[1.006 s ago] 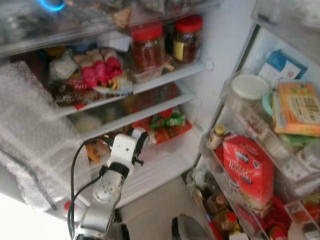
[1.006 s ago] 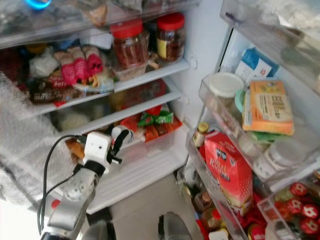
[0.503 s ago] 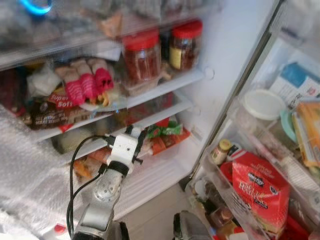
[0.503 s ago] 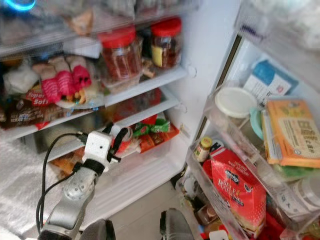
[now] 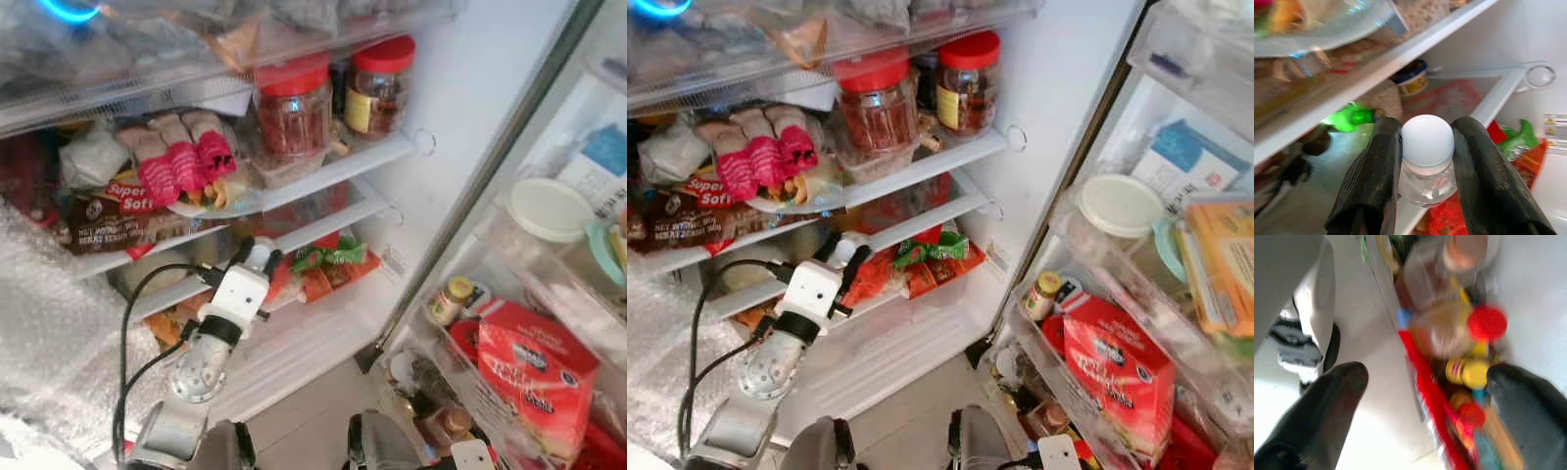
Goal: Restocking fridge
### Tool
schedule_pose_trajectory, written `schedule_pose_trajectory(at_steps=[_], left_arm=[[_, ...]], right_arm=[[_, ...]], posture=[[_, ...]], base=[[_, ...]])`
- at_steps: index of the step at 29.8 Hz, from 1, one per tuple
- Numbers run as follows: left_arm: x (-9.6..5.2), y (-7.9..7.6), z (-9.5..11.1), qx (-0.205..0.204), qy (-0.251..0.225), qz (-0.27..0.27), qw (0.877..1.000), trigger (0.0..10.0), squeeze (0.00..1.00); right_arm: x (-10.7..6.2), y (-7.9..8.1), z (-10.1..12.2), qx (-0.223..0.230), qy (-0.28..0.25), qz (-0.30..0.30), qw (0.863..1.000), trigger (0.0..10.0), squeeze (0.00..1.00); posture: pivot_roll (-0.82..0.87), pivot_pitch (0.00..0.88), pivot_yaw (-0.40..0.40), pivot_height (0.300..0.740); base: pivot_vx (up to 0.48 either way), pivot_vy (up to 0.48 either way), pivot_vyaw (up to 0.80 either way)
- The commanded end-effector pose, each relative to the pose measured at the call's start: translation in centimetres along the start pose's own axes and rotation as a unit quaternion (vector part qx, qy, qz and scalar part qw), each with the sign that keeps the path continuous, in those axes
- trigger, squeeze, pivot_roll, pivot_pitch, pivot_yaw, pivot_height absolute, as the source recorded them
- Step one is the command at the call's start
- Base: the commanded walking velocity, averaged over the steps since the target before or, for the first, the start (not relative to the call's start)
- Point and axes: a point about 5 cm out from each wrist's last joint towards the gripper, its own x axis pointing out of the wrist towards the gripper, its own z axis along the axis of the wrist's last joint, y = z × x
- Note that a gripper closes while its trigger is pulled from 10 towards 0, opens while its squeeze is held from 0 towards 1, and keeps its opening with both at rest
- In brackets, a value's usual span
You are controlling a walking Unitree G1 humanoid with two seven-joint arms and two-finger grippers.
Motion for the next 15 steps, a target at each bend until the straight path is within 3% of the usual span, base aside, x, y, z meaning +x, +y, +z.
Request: schedule_pose_trajectory(at_steps=[1, 10, 15], left_arm=[[-0.2, 0.0, -0.3, 0.022, -0.008, 0.008, 1.000, 10.0, 0.00], [-0.5, 0.7, -2.8, -0.005, 0.026, 0.073, 0.997, 10.0, 0.00], [-0.2, 0.6, -3.4, 0.002, 0.024, 0.079, 0.997, 10.0, 0.00]], right_arm=[[-0.1, -0.1, -0.4, 0.005, 0.010, 0.000, 1.000, 10.0, 0.00], [-0.1, -0.1, -0.2, 0.011, 0.003, 0.000, 1.000, 10.0, 0.00], [-0.1, -0.2, -0.2, 0.014, 0.000, 0.001, 1.000, 10.0, 0.00]], posture=[[-0.21, 0.191, -0.054, 0.641], [-0.22, 0.193, -0.064, 0.641], [-0.23, 0.194, -0.071, 0.641]], base=[[0.000, 0.000, 0.00], [0.000, 0.000, 0.00], [0.000, 0.000, 0.00]])
